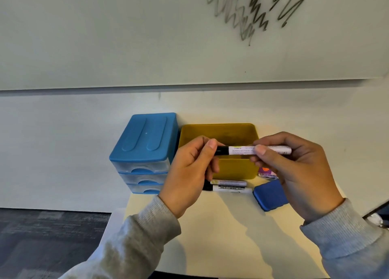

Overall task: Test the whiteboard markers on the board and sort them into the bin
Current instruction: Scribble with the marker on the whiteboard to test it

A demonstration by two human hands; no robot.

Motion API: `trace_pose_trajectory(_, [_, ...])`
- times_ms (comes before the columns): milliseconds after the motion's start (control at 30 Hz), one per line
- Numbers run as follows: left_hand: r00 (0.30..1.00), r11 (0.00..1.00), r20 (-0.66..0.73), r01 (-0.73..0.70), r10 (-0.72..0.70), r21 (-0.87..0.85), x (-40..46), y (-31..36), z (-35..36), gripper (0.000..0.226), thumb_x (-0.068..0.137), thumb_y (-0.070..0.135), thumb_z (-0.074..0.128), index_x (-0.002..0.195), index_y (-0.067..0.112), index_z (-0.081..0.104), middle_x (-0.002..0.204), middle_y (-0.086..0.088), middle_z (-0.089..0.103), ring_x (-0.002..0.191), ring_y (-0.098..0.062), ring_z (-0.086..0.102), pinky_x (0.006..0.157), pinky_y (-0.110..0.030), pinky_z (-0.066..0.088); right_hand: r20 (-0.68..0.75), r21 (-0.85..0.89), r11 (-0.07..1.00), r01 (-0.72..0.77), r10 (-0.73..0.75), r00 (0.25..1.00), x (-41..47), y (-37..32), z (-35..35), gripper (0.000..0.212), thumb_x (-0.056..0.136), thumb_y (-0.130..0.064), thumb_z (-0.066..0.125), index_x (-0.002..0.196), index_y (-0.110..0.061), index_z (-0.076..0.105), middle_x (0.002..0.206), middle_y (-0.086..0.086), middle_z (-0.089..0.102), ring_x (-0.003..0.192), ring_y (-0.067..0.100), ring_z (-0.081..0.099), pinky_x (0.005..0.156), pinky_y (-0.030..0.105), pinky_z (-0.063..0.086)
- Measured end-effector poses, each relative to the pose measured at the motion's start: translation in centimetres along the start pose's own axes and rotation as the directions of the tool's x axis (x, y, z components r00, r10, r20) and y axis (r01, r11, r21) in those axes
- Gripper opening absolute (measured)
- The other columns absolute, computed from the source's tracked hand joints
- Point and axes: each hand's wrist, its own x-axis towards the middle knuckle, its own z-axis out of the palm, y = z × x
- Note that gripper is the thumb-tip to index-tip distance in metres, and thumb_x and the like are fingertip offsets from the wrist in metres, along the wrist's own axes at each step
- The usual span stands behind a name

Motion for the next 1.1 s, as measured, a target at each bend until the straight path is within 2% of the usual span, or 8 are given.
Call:
trace_pose_trajectory(133, [0.996,0.994,-0.054,-0.068,0.073,0.09,-0.3,0.4,0.2,0.033,0.105,0.034,0.038,0.094,0.013,0.062,0.063,0.016,0.05,0.058,-0.003,0.045,0.056,-0.016,0.036,0.107,-0.121,0.991,0.05,-0.037,0.994,-0.4,-0.5,0.7,0.016,0.08,-0.018,0.074,0.094,-0.012,0.079,0.08,0.009,0.074,0.072,0.024,0.069,0.064,0.027,0.057])
trace_pose_trajectory(267, [0.993,0.994,-0.084,-0.081,0.087,0.067,-0.7,1.3,0.5,0.035,0.106,0.03,0.036,0.088,0.012,0.059,0.066,0.017,0.055,0.062,-0.001,0.053,0.056,-0.011,0.039,0.173,-0.229,0.967,0.115,-0.075,0.982,-0.9,-0.9,1.3,0.018,0.08,-0.028,0.073,0.095,-0.019,0.078,0.077,0.001,0.071,0.069,0.012,0.061,0.061,0.022,0.049])
trace_pose_trajectory(467, [0.986,0.986,-0.088,-0.134,0.143,0.101,-1.0,2.5,0.7,0.033,0.107,0.027,0.036,0.084,0.013,0.056,0.063,0.02,0.055,0.06,-0.001,0.054,0.054,-0.009,0.038,0.214,-0.2,0.967,0.161,-0.117,0.97,-0.9,-1.8,1.2,0.008,0.084,-0.024,0.073,0.091,-0.02,0.075,0.074,0.006,0.066,0.071,0.019,0.058,0.061,0.021,0.045])
trace_pose_trajectory(733, [0.936,0.944,-0.18,-0.266,0.301,0.194,-1.6,3.9,0.8,0.035,0.104,0.029,0.035,0.079,0.012,0.054,0.058,0.022,0.052,0.055,-0.001,0.053,0.05,-0.007,0.035,0.255,-0.141,0.966,0.216,-0.175,0.951,-1.1,-2.6,1.7,0.009,0.085,-0.02,0.073,0.088,-0.012,0.073,0.072,-0.007,0.067,0.065,0.006,0.057,0.059,0.014,0.043])
trace_pose_trajectory(900, [0.924,0.935,-0.201,-0.284,0.326,0.212,-1.6,3.6,1.0,0.04,0.104,0.031,0.035,0.079,0.009,0.056,0.058,0.02,0.051,0.053,-0.003,0.051,0.049,-0.008,0.033,0.263,-0.139,0.966,0.218,-0.176,0.949,-1.1,-2.7,1.8,0.011,0.084,-0.026,0.074,0.086,-0.014,0.073,0.069,-0.009,0.064,0.062,0.006,0.054,0.057,0.014,0.041])
trace_pose_trajectory(1100, [0.92,0.932,-0.215,-0.277,0.328,0.236,-1.5,3.0,1.0,0.038,0.106,0.027,0.036,0.078,0.009,0.056,0.056,0.019,0.049,0.051,-0.004,0.047,0.048,-0.011,0.032,0.263,-0.122,0.976,0.179,-0.142,0.954,-1.0,-2.2,2.0,0.012,0.084,-0.021,0.073,0.086,-0.01,0.073,0.064,-0.015,0.058,0.059,0.005,0.049,0.057,0.012,0.037])
